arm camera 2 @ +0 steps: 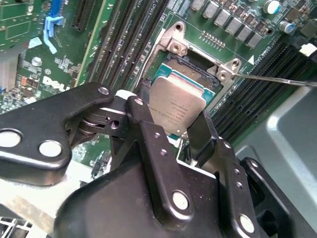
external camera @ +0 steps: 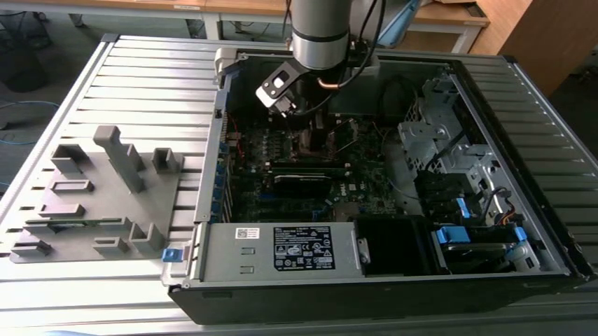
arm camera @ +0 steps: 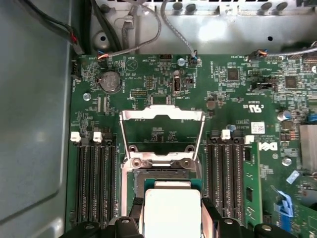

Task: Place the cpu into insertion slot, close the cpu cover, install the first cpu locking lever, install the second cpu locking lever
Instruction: 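Place the cpu into insertion slot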

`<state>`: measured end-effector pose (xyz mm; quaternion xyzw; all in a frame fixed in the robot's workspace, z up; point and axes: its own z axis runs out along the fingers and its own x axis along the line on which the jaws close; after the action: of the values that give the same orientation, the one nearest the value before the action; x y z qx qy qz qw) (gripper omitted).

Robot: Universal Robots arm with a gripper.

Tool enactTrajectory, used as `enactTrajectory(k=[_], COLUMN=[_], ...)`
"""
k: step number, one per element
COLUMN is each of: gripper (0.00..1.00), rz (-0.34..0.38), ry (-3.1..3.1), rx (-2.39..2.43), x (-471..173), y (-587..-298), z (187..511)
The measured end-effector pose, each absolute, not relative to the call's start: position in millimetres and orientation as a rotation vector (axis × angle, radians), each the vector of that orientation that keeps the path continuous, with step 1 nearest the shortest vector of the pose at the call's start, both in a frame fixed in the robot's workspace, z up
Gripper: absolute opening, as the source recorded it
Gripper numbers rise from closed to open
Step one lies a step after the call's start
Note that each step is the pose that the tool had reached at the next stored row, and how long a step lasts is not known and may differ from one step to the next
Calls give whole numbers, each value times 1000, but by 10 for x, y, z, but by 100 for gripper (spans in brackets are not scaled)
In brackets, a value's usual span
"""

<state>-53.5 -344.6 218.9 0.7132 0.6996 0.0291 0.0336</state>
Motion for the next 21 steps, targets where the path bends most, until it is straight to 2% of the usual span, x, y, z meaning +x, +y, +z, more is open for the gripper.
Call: enactTrajectory(k=[21], gripper=[54], rz=[90], ry=[2164], rx=[2183], x=[-490], y=[-3385], z=[2058])
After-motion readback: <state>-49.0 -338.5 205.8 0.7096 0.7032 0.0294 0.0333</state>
